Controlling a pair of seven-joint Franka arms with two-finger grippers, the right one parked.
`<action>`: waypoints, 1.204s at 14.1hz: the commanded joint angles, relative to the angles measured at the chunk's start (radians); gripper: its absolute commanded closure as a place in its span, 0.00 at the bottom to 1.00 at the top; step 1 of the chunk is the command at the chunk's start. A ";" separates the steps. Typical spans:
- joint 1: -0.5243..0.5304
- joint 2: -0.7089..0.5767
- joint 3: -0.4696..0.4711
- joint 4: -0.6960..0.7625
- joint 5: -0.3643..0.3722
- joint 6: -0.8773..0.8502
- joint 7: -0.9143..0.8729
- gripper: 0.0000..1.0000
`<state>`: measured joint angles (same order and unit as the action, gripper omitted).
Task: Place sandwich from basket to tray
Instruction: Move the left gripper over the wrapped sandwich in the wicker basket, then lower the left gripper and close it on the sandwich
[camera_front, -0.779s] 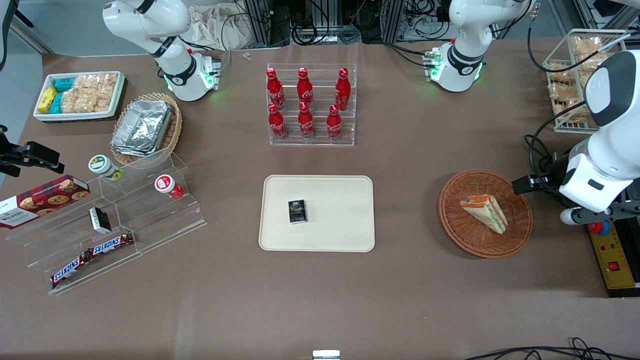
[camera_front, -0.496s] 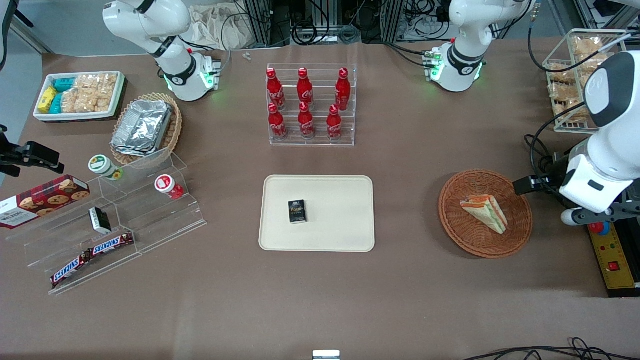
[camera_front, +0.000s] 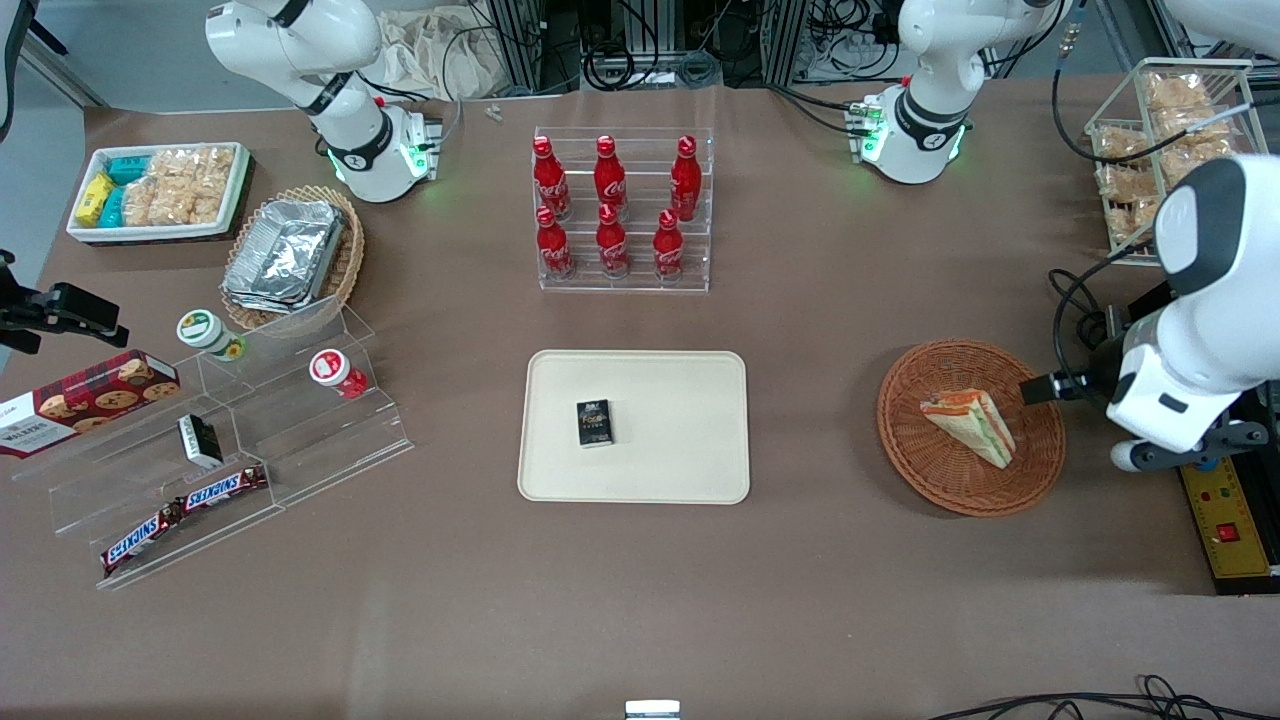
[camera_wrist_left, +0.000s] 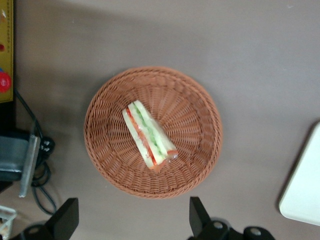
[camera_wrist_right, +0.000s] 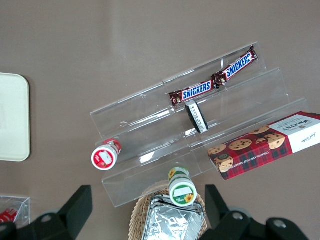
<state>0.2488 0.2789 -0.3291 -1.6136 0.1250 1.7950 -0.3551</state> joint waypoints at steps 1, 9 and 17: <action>0.021 -0.030 -0.008 -0.129 0.015 0.096 -0.202 0.01; 0.013 -0.006 -0.010 -0.340 0.018 0.349 -0.532 0.01; 0.038 -0.001 -0.007 -0.471 0.018 0.512 -0.533 0.00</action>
<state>0.2703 0.2928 -0.3300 -2.0414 0.1262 2.2585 -0.8670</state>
